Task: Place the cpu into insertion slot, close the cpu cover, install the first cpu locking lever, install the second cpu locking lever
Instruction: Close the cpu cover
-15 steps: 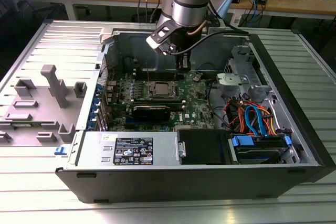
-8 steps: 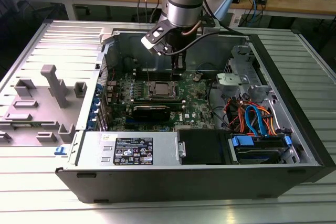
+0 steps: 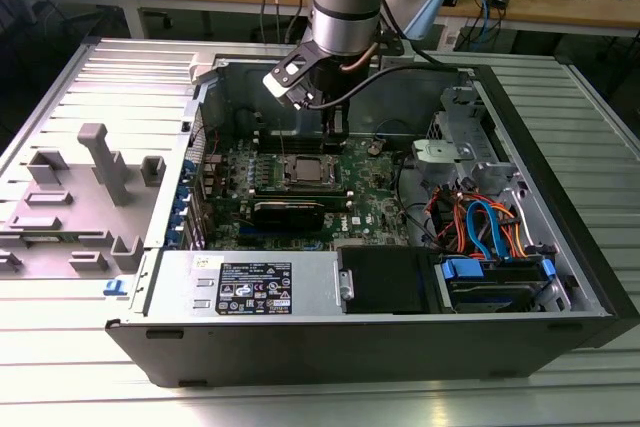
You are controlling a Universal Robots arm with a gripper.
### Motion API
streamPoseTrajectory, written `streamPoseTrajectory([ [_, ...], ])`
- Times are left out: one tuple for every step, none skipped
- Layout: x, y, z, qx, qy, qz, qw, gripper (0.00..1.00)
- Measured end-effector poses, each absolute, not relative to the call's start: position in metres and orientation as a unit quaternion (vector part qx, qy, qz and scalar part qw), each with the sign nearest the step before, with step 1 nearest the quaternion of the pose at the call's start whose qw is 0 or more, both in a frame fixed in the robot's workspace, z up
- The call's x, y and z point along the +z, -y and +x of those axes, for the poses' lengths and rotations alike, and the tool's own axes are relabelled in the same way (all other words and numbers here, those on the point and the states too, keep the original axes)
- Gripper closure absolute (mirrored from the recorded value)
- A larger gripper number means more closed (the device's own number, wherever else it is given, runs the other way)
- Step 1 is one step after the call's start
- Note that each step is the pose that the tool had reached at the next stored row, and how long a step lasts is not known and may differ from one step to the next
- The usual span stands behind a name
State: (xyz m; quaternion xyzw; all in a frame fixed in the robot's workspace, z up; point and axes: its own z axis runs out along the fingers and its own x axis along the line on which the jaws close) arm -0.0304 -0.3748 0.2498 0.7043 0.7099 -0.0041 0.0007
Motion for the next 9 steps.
streamPoseTrajectory([
  [0.2498,0.3748,-0.0305,-0.004,-0.71,0.704,0.001,0.89],
  [0.2497,0.3748,-0.0306,-0.004,-0.71,0.704,0.001,0.89],
  [0.2497,0.3748,-0.0307,-0.004,-0.71,0.704,0.001,0.89],
  [0.2497,0.3748,-0.0307,-0.004,-0.71,0.704,0.001,0.89],
  [0.2497,0.3748,-0.0307,-0.004,-0.71,0.704,0.001,0.89],
  [0.2497,0.3748,-0.0307,-0.004,-0.71,0.704,0.001,0.89],
  [0.2497,0.3748,-0.0307,-0.004,-0.71,0.704,0.001,0.89],
  [0.2496,0.3748,-0.0312,-0.004,-0.71,0.704,0.001,0.89],
  [0.2493,0.3752,-0.0336,-0.003,-0.71,0.704,0.001,0.89],
])
